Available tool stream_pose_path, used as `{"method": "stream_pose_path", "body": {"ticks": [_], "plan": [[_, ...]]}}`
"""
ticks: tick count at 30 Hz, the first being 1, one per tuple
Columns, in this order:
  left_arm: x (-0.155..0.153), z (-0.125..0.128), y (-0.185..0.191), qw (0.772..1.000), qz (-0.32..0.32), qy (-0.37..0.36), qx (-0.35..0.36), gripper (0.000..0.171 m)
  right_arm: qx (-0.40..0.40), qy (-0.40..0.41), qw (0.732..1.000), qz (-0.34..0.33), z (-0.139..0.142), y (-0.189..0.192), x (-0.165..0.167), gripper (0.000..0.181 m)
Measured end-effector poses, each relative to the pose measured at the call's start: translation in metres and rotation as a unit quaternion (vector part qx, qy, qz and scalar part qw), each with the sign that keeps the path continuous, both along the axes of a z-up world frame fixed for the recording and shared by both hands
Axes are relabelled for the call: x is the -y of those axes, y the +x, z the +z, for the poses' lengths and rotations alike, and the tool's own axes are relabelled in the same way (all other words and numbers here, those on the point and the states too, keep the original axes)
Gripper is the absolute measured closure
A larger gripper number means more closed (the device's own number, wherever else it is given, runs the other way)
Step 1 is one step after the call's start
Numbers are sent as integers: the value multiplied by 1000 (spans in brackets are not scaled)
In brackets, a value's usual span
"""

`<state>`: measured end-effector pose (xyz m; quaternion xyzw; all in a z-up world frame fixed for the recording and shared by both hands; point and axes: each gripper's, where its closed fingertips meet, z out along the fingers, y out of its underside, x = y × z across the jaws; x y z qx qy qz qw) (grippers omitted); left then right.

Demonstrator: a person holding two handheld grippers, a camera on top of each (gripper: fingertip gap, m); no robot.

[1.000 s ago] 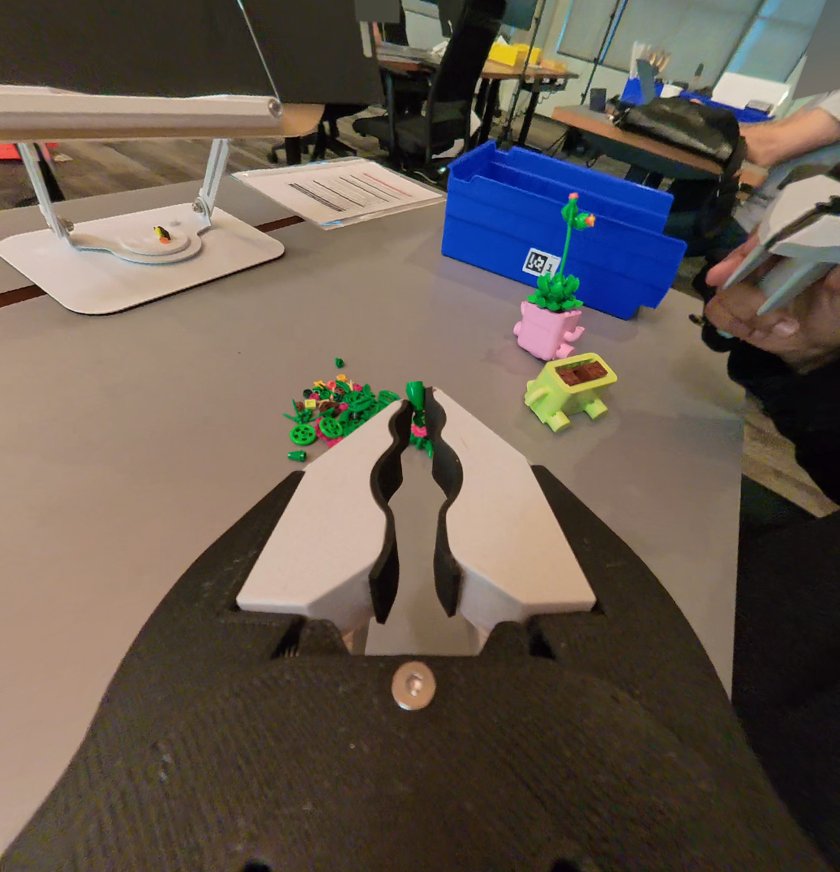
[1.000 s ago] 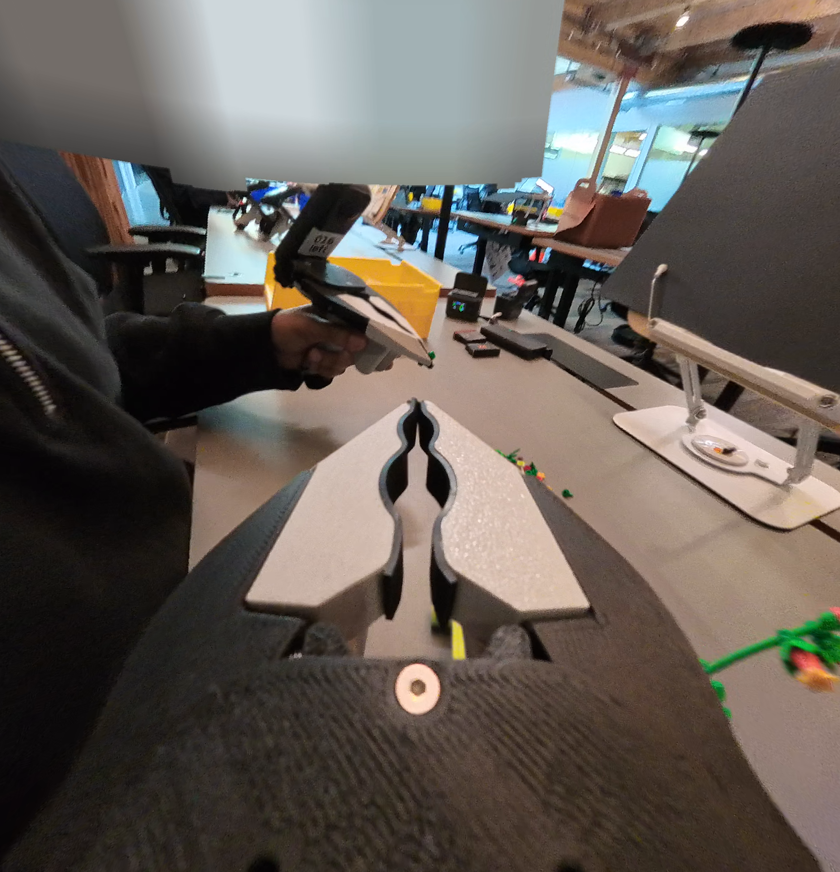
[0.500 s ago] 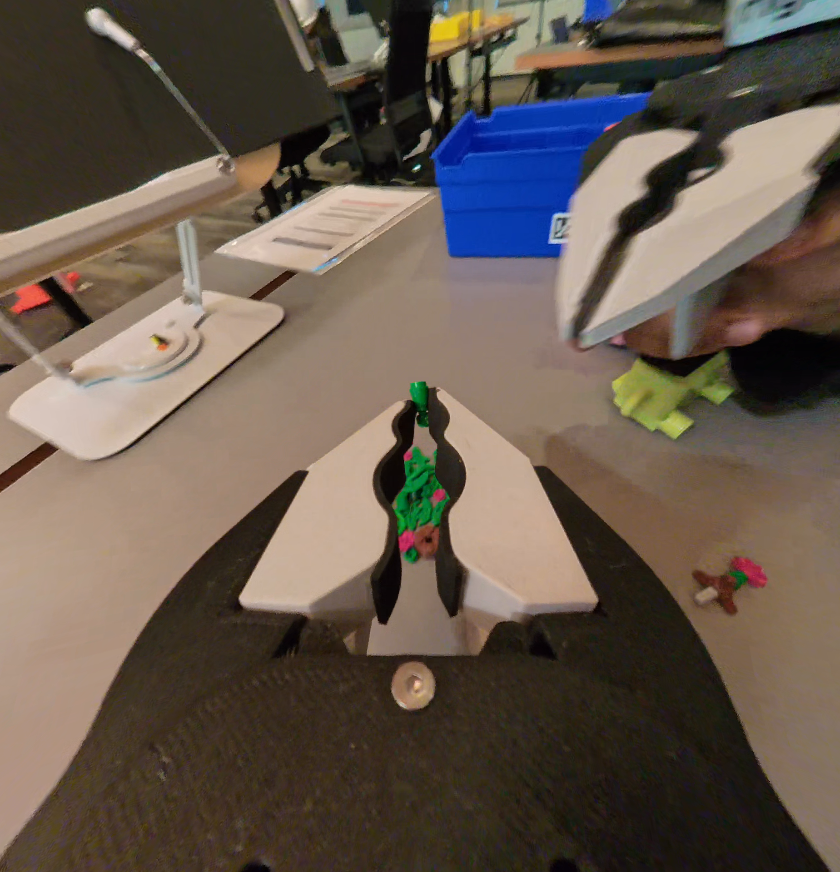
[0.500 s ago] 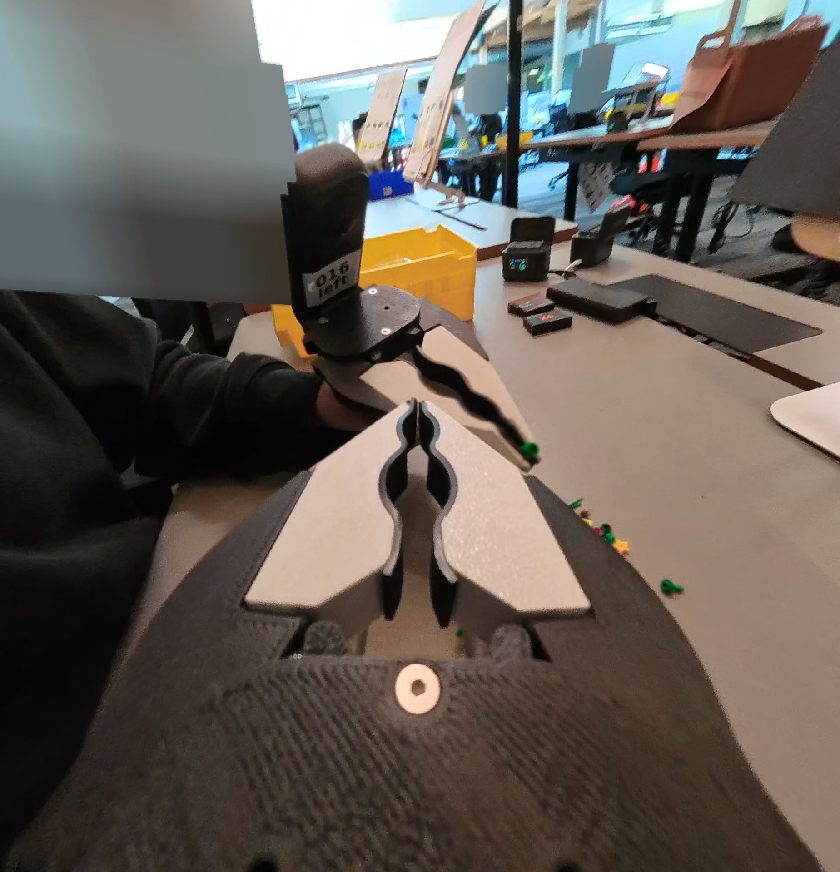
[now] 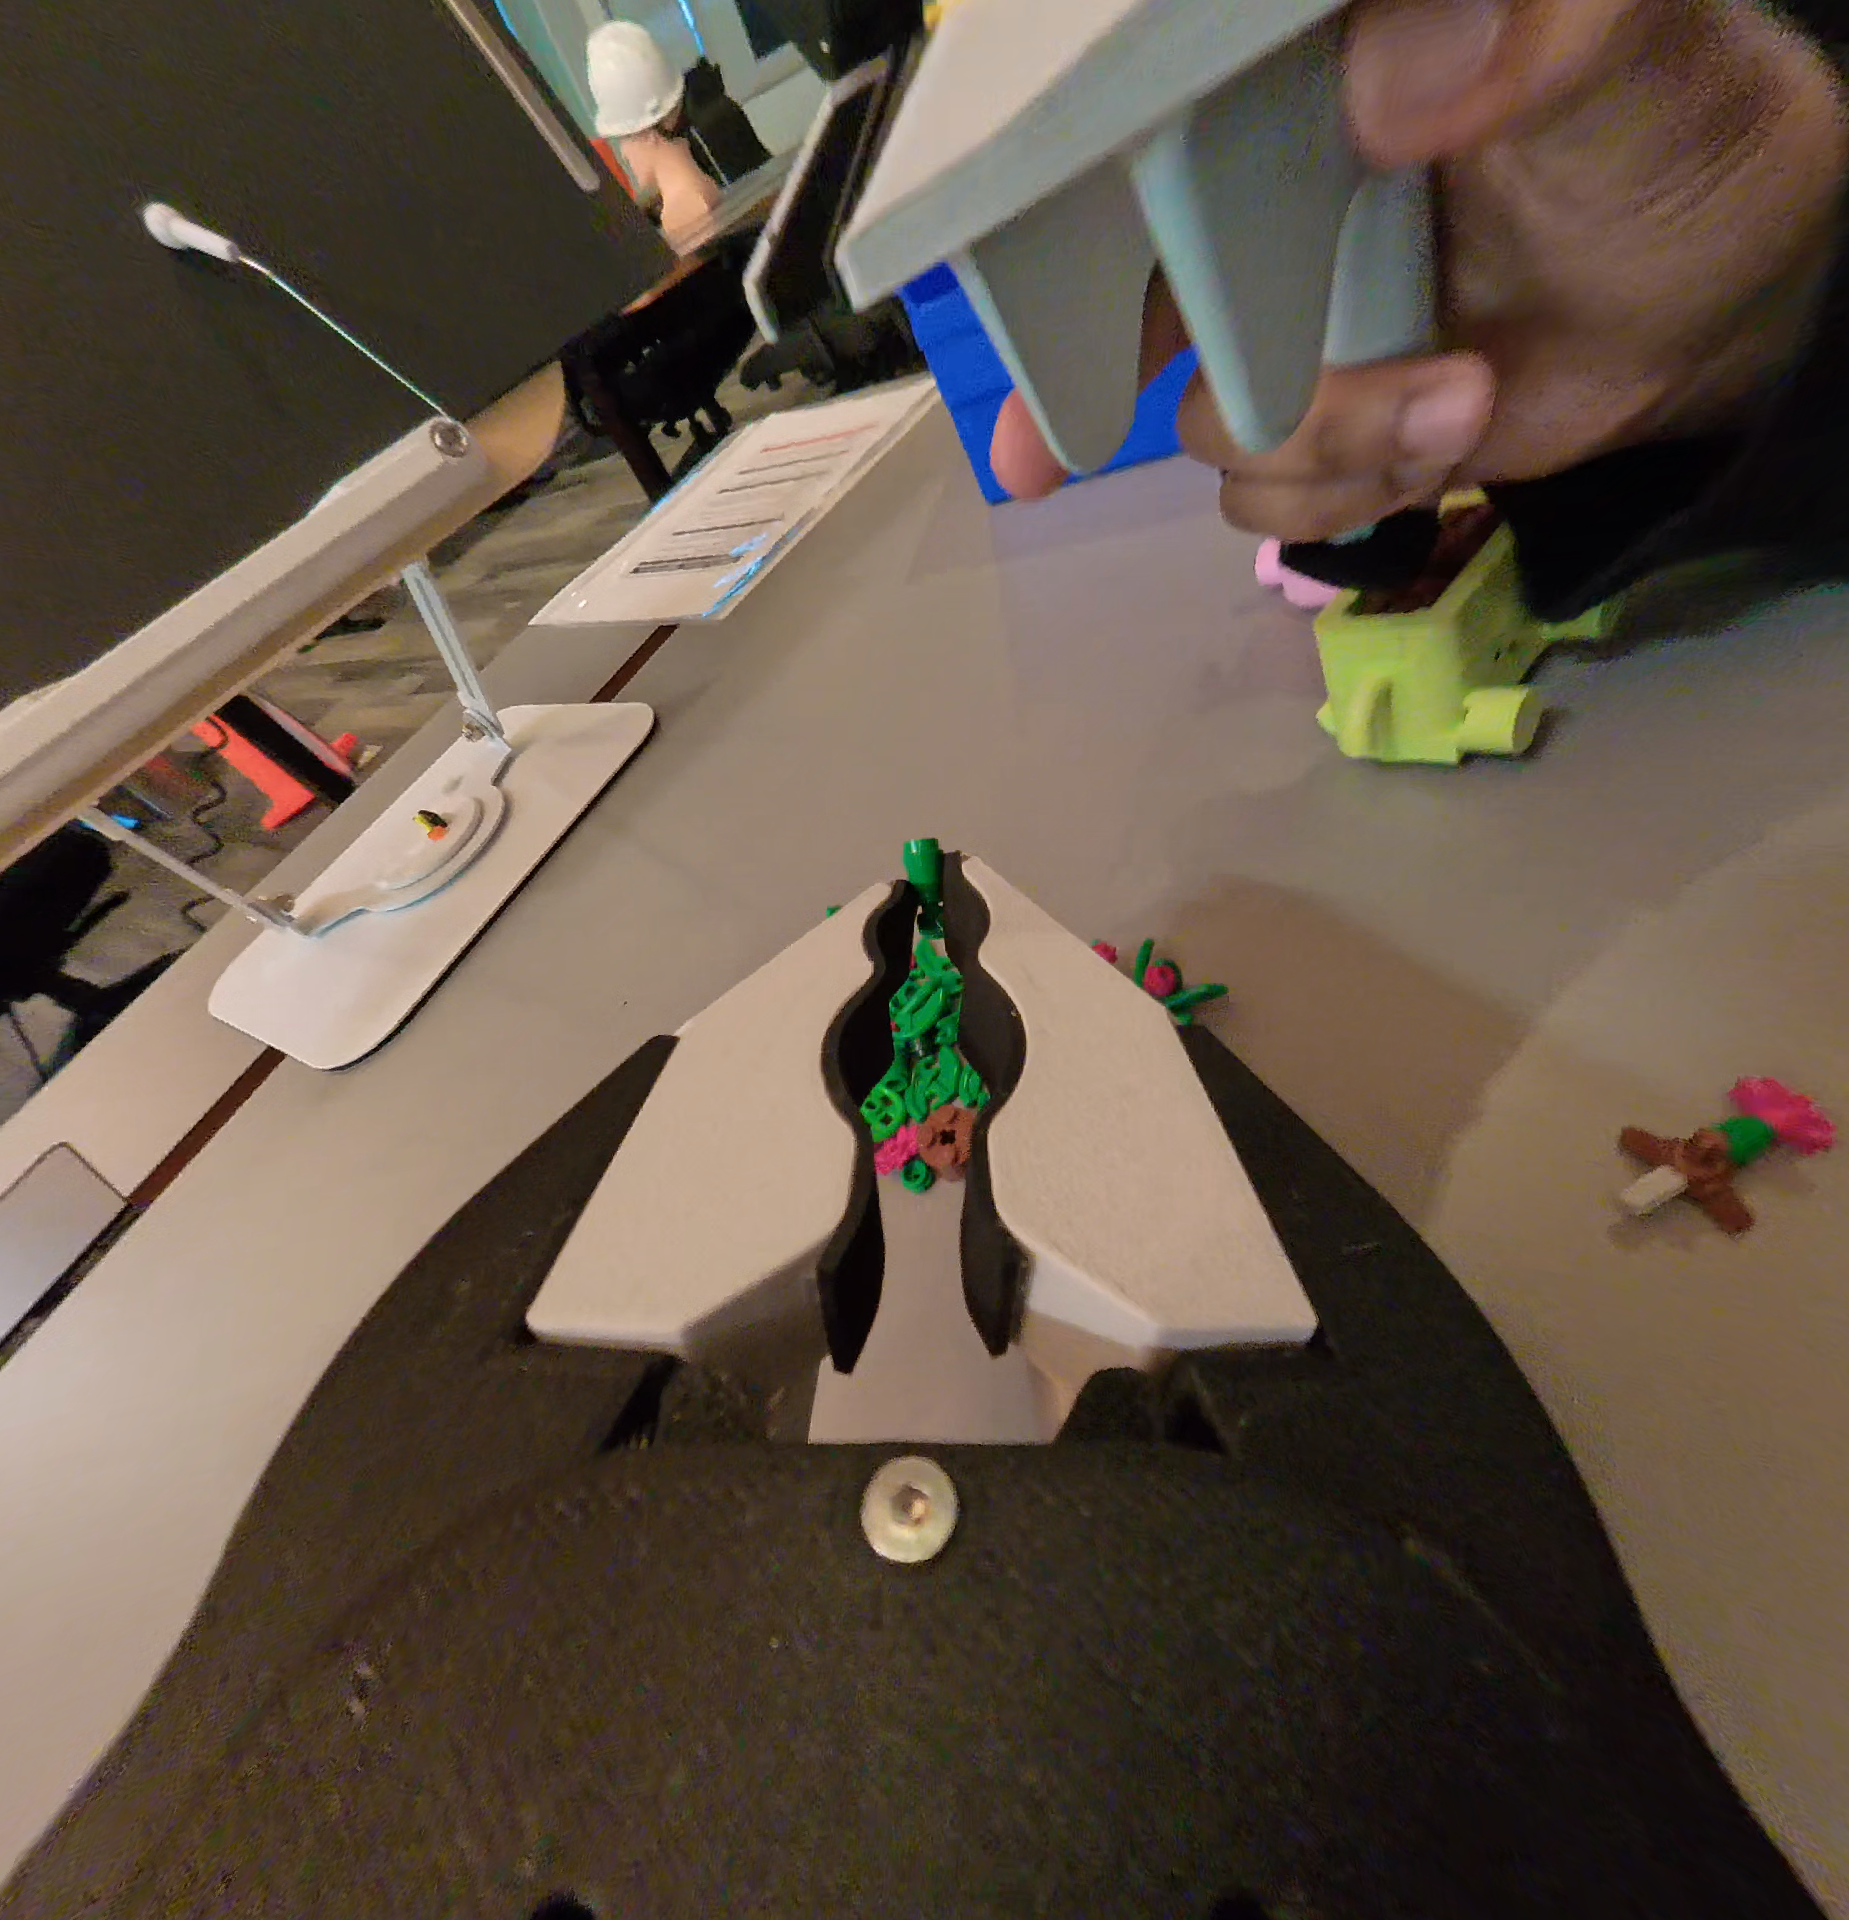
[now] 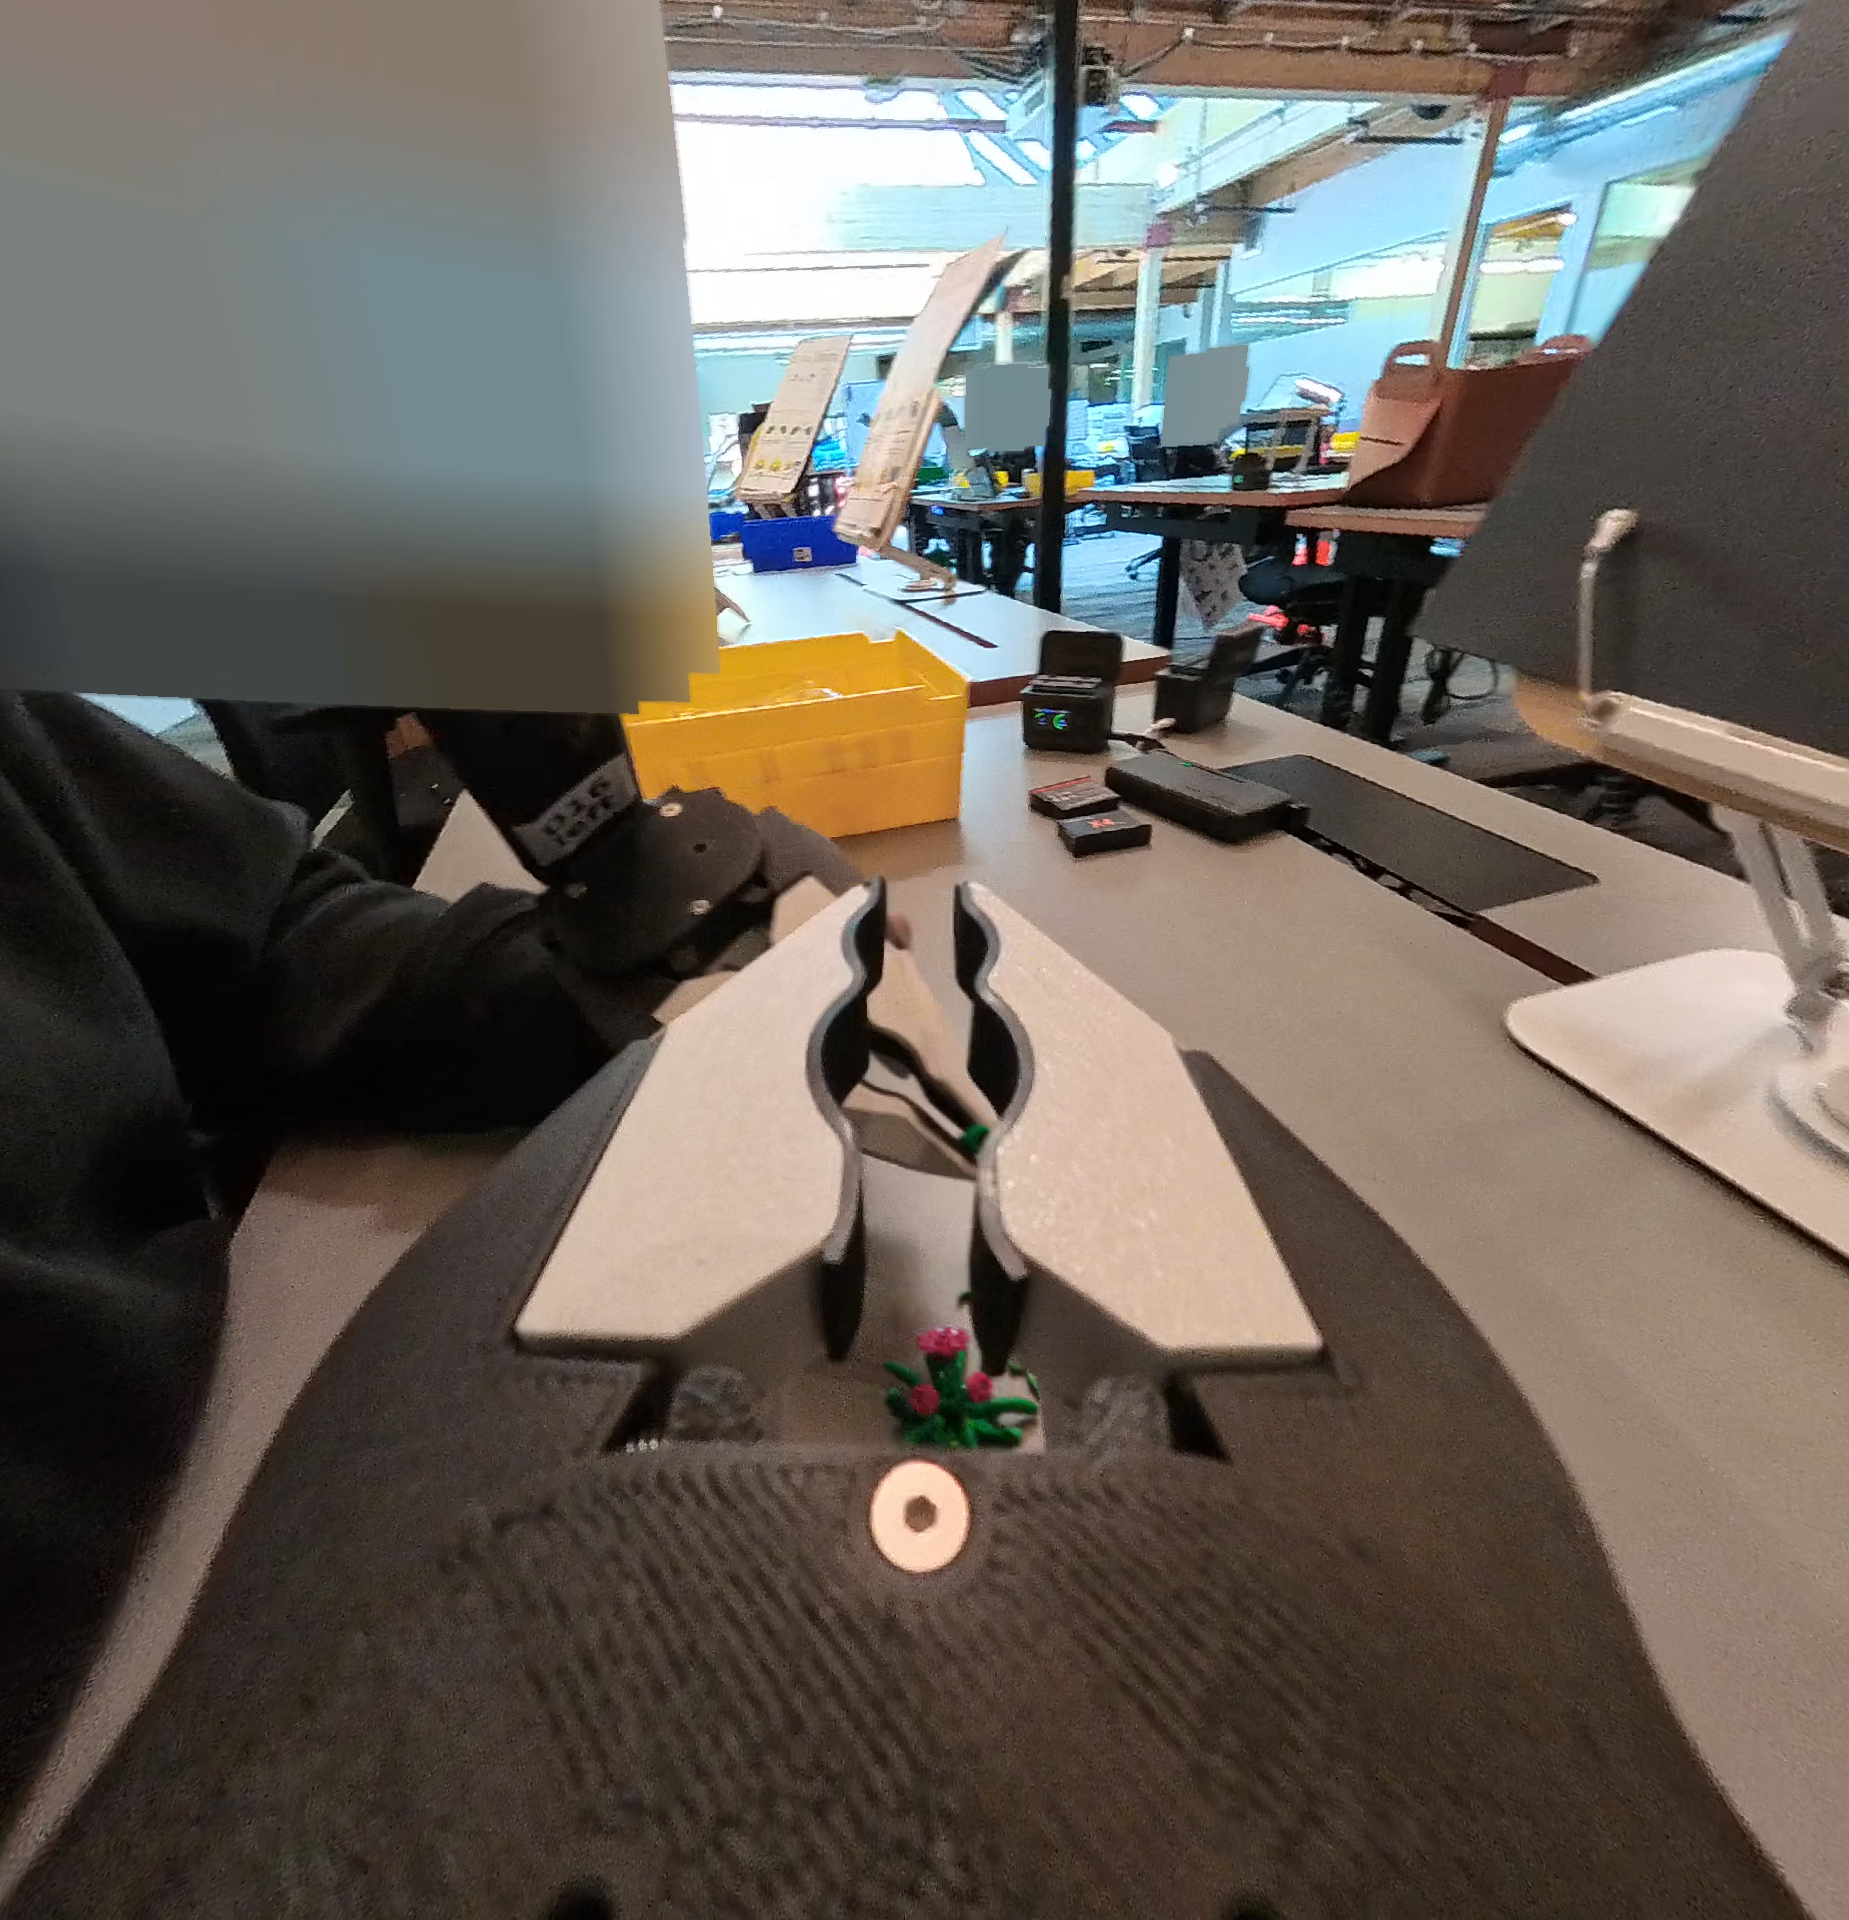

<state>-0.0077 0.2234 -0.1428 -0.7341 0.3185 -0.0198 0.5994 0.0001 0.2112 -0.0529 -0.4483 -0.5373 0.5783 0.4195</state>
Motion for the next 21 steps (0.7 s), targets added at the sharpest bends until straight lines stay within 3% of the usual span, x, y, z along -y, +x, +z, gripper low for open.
{"method": "stream_pose_path", "body": {"ticks": [6, 12, 18, 21], "plan": [[-2, -3, -10, 998, 18, 17, -53, 169, 59, 46, 996, 49, -29, -6, 45, 171], [-4, -2, -25, 997, 37, 31, -54, 169, 134, -43, 986, 90, -63, -13, 63, 170], [-4, 13, -28, 994, 21, 0, 110, 169, 171, 40, 984, 30, -90, -18, 37, 169], [-1, 26, -25, 966, -11, -36, 254, 170, 155, 34, 987, 21, -87, -20, 35, 162]]}}
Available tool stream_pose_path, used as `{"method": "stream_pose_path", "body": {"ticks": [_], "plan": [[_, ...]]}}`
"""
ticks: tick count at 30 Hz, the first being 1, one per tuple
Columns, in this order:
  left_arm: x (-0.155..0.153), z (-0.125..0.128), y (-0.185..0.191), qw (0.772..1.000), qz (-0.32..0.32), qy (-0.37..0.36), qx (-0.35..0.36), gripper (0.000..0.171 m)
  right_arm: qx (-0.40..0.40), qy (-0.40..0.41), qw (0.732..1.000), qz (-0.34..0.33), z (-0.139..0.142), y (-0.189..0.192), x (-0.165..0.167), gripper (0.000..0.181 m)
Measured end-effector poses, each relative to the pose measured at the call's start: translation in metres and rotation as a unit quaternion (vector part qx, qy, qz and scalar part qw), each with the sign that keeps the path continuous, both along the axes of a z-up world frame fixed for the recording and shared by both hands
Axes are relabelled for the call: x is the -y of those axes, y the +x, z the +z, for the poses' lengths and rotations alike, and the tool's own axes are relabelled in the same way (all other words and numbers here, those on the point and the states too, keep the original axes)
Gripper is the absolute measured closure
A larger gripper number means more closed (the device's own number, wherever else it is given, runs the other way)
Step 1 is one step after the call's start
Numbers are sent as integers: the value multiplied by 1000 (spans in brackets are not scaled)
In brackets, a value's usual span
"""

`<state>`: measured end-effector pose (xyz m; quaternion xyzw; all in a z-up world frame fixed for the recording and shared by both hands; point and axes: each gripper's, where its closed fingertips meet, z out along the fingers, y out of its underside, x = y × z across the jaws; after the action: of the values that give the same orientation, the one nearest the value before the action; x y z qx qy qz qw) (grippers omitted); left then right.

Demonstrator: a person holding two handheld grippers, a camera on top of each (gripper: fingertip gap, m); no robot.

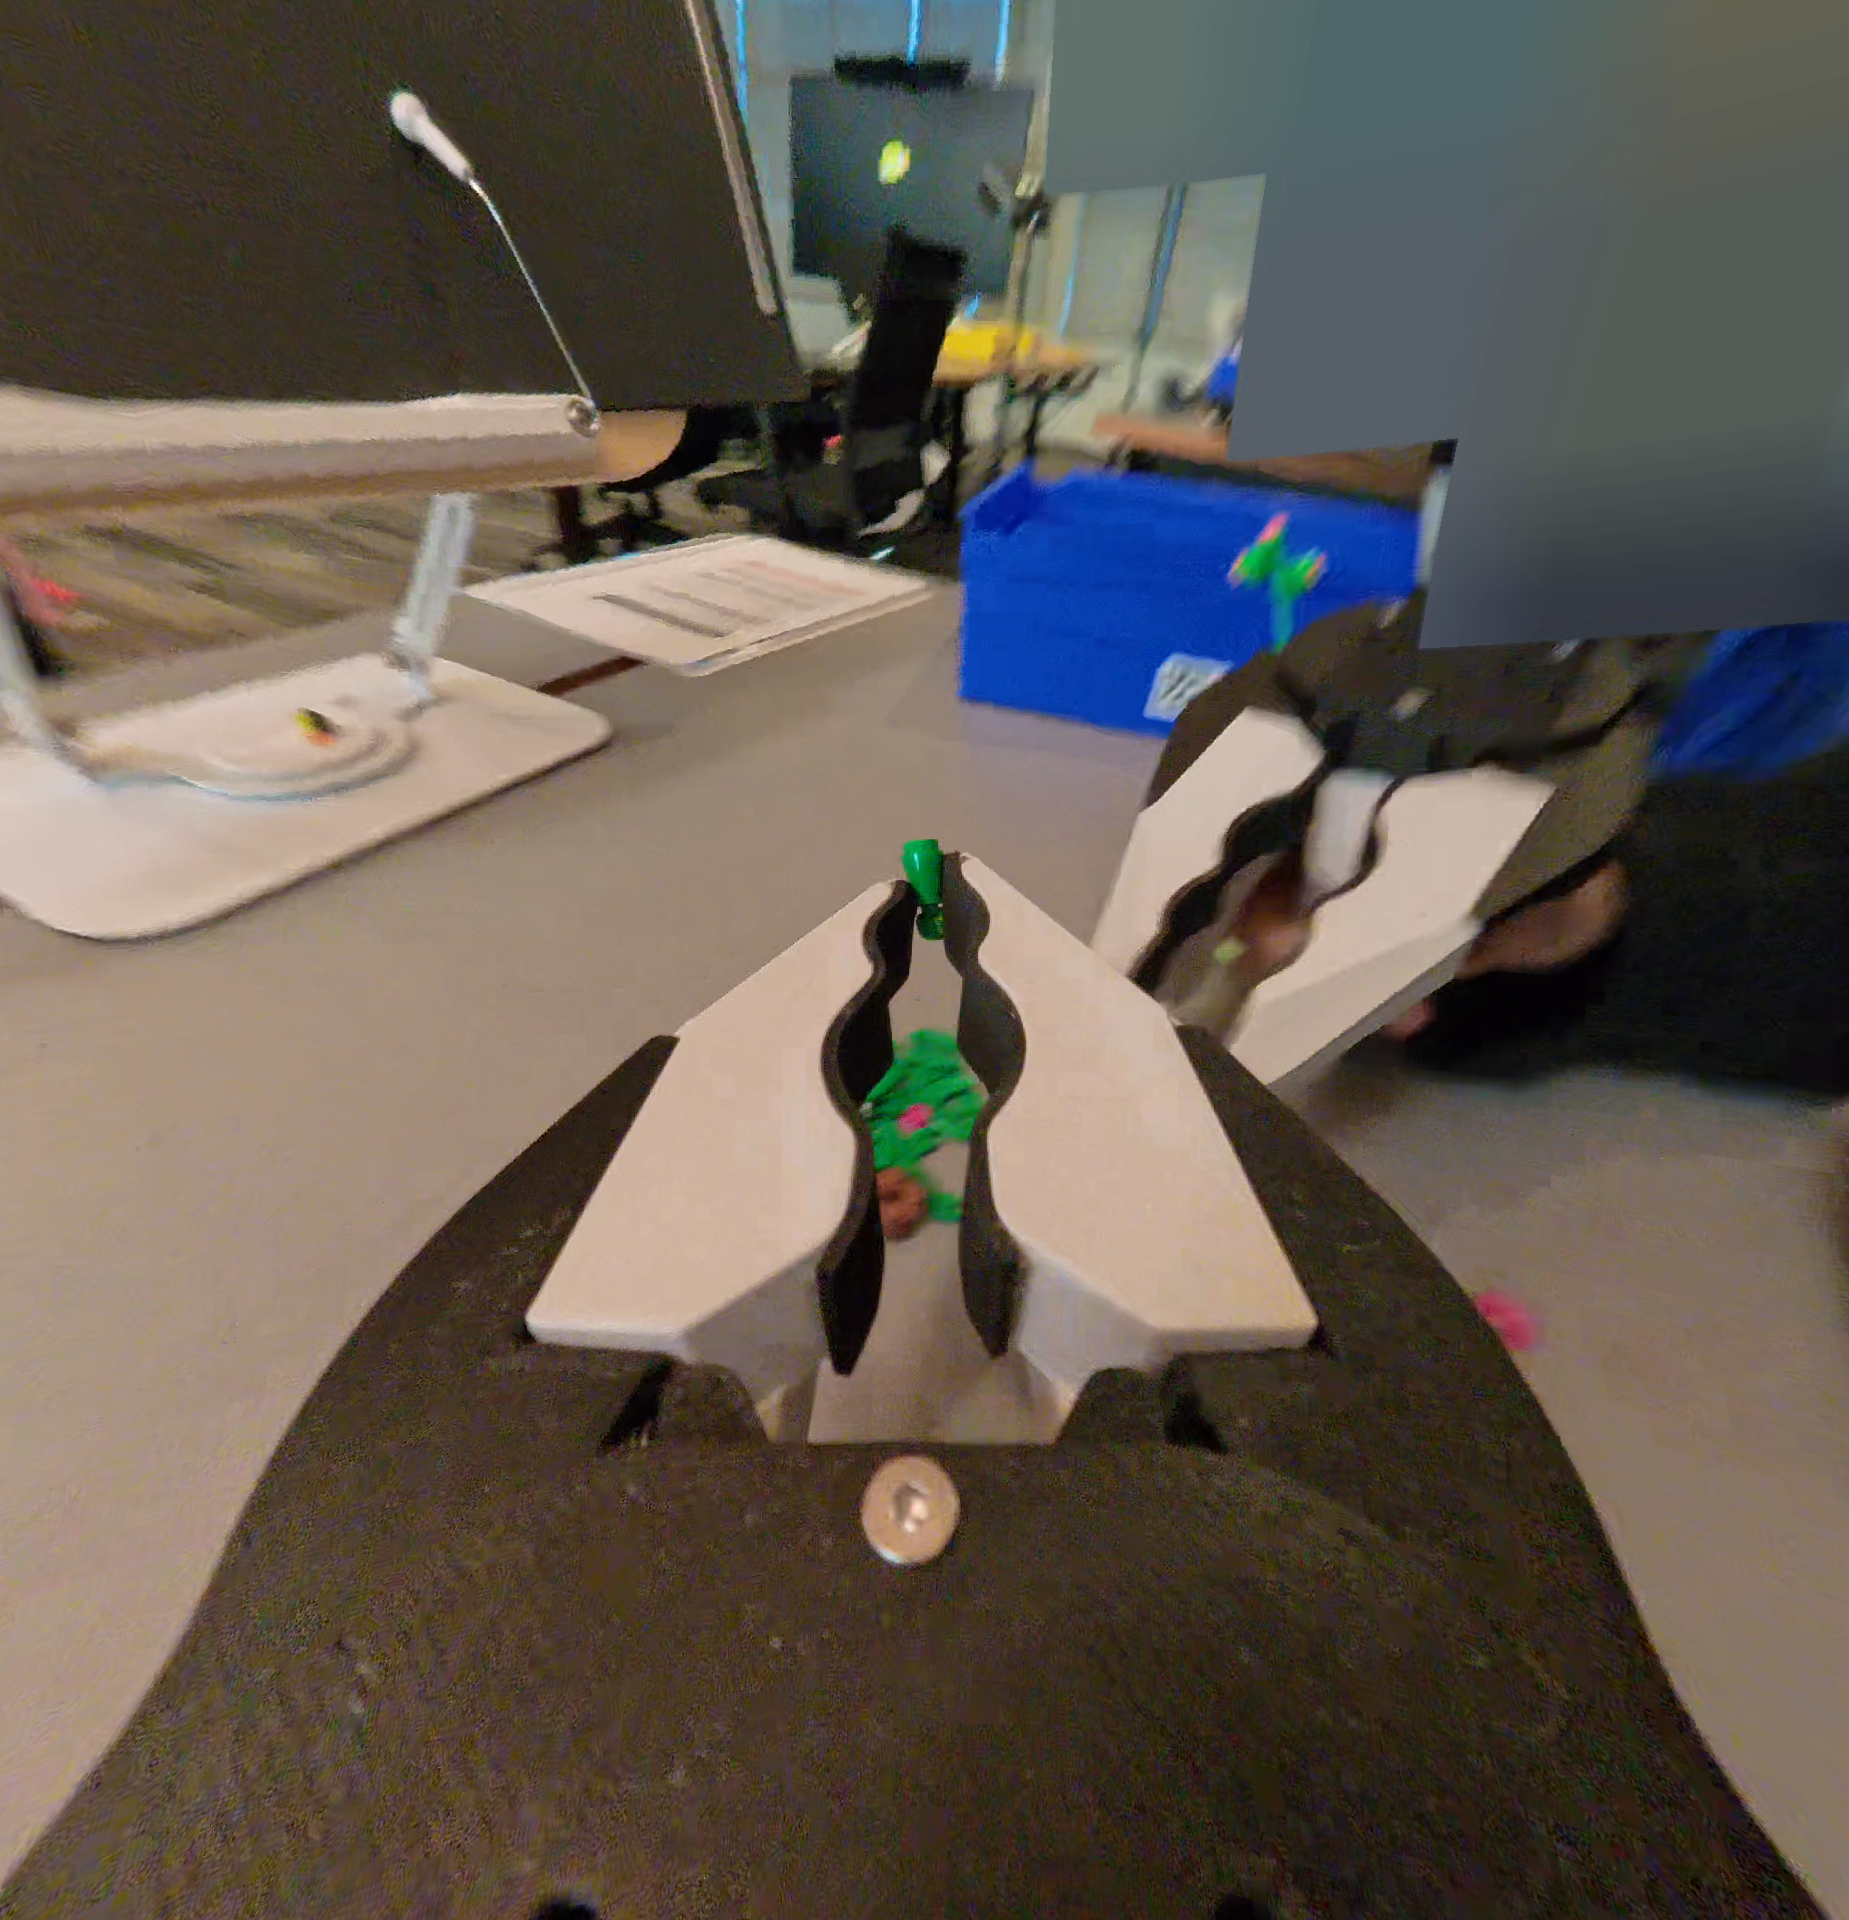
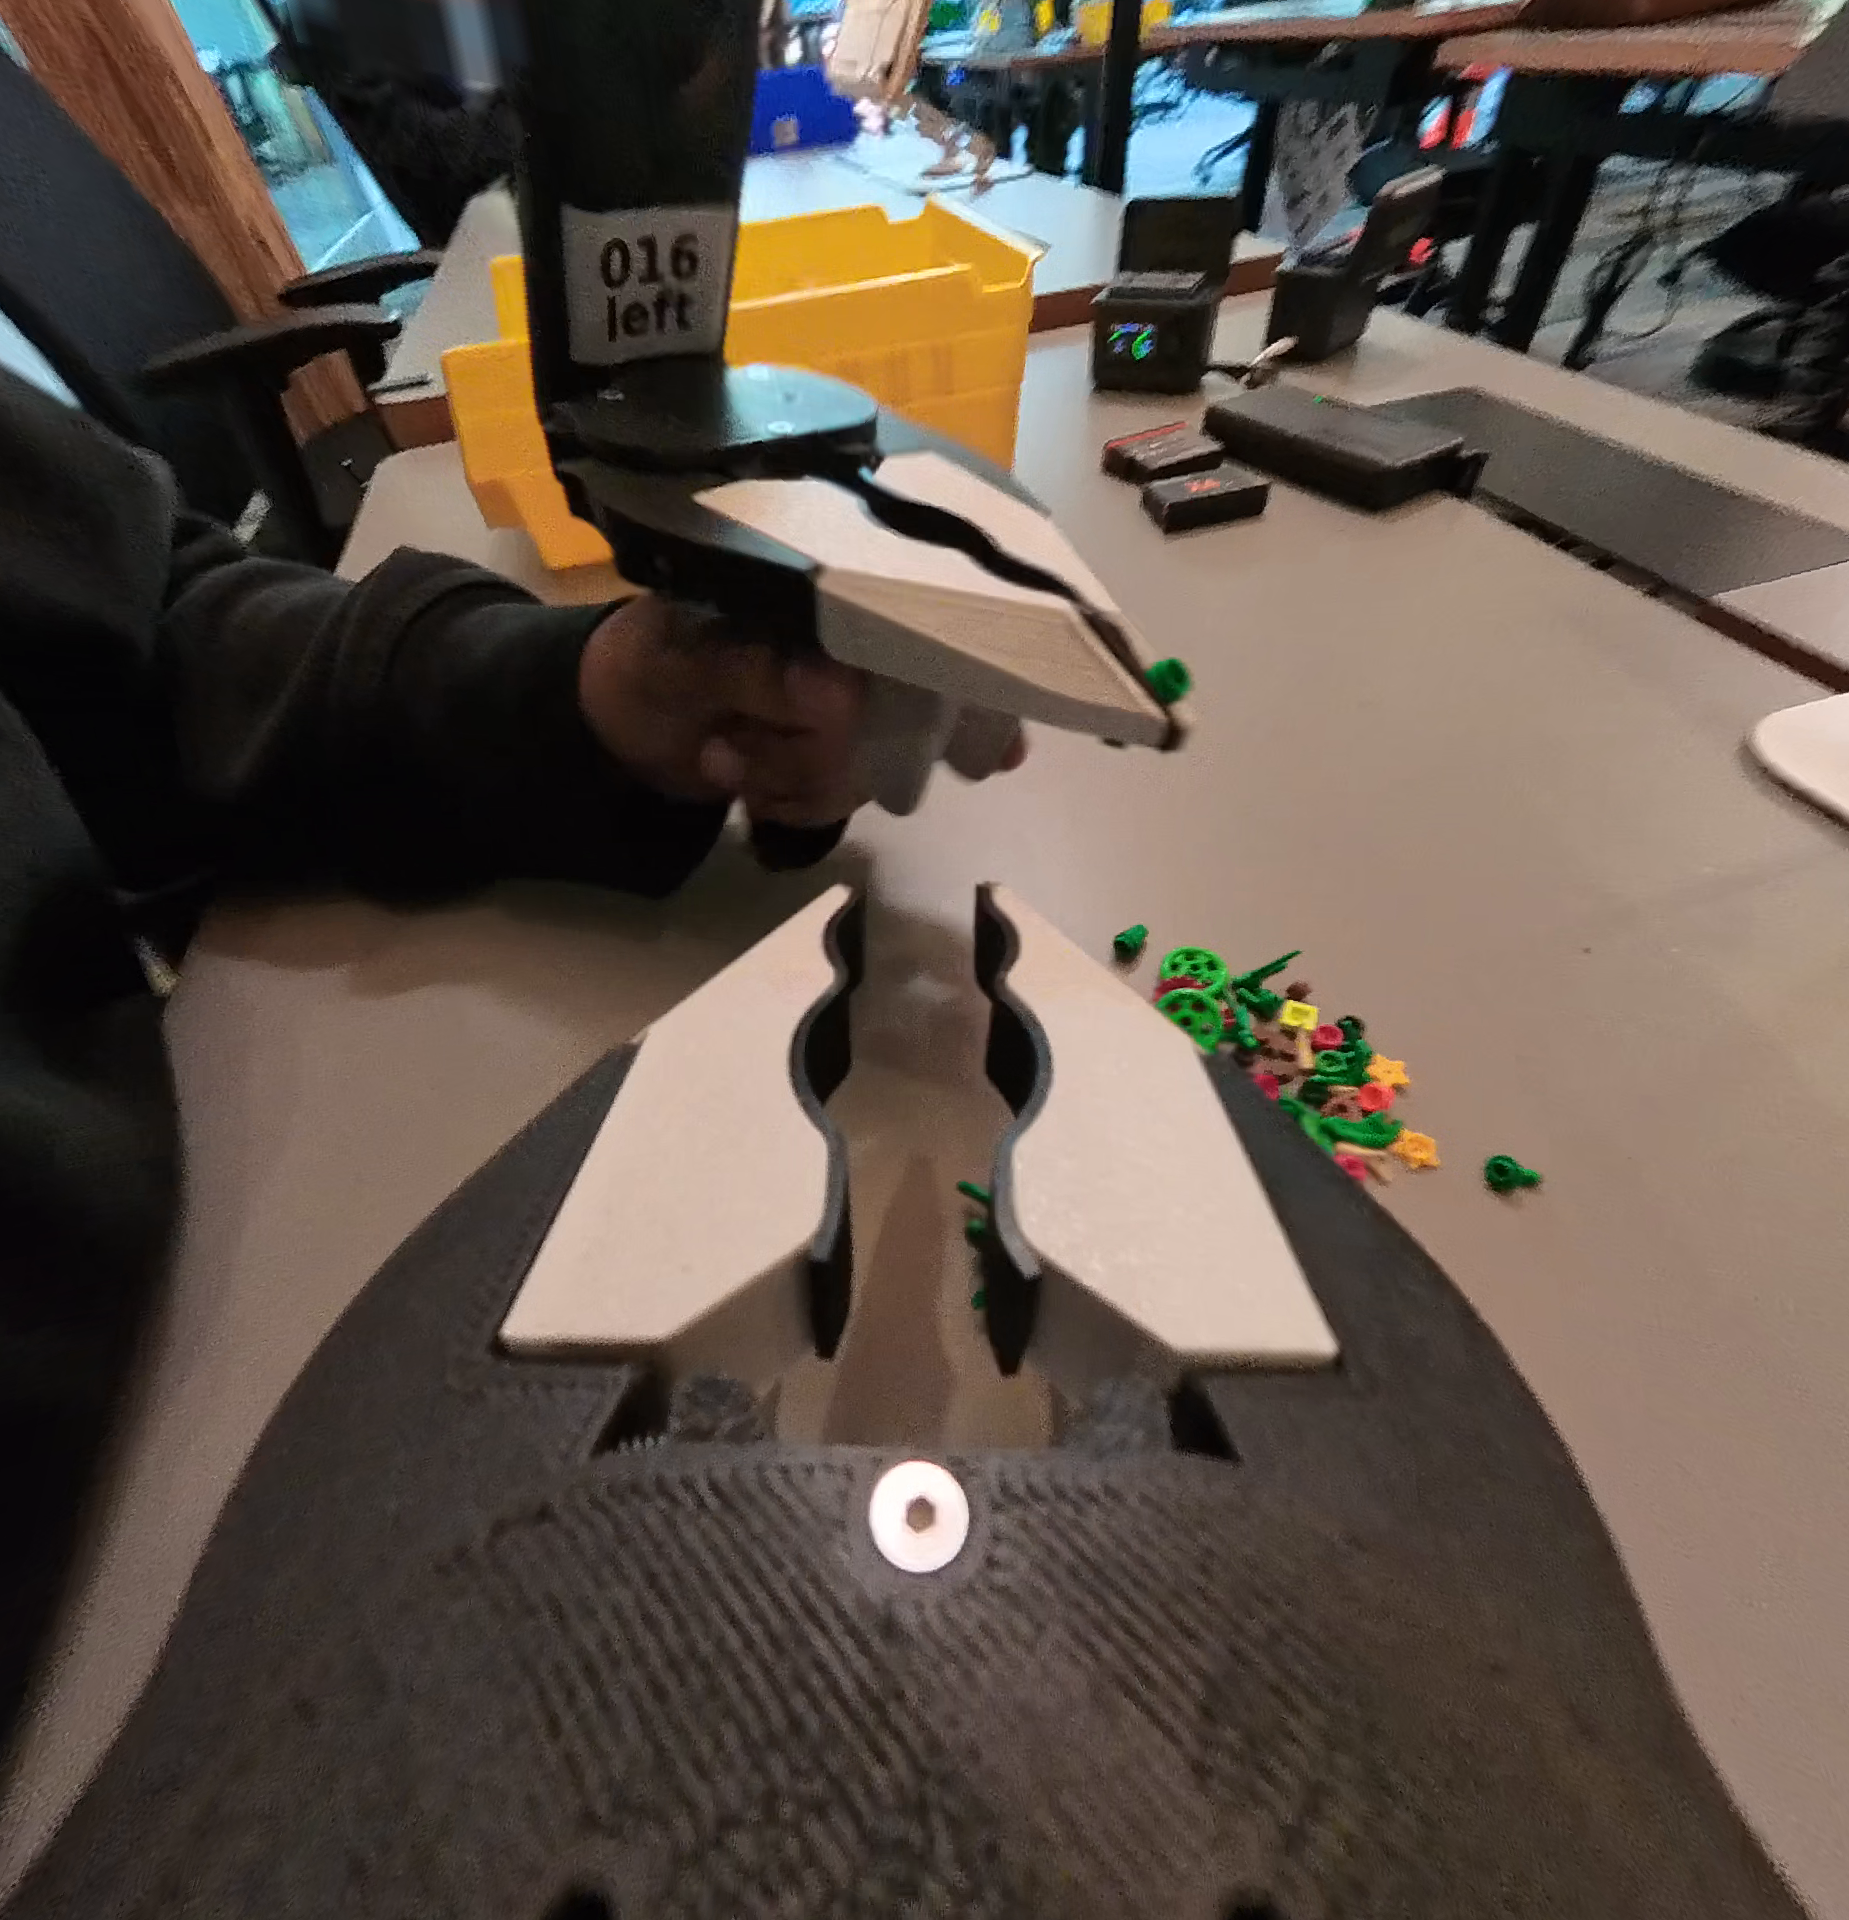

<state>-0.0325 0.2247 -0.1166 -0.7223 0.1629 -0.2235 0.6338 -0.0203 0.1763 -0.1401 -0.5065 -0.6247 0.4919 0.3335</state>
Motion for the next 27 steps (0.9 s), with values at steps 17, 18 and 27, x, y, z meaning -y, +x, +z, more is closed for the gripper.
{"method": "stream_pose_path", "body": {"ticks": [17, 18, 27], "plan": [[19, 24, 46, 849, -177, -127, 482, 169, -149, 276, 942, -116, 52, 16, -18, 169], [19, 25, 45, 843, -178, -127, 491, 169, -148, 271, 944, -115, 52, 16, -18, 169], [21, 30, 40, 818, -184, -117, 532, 169, -129, 314, 933, -119, 45, 14, -19, 168]]}}
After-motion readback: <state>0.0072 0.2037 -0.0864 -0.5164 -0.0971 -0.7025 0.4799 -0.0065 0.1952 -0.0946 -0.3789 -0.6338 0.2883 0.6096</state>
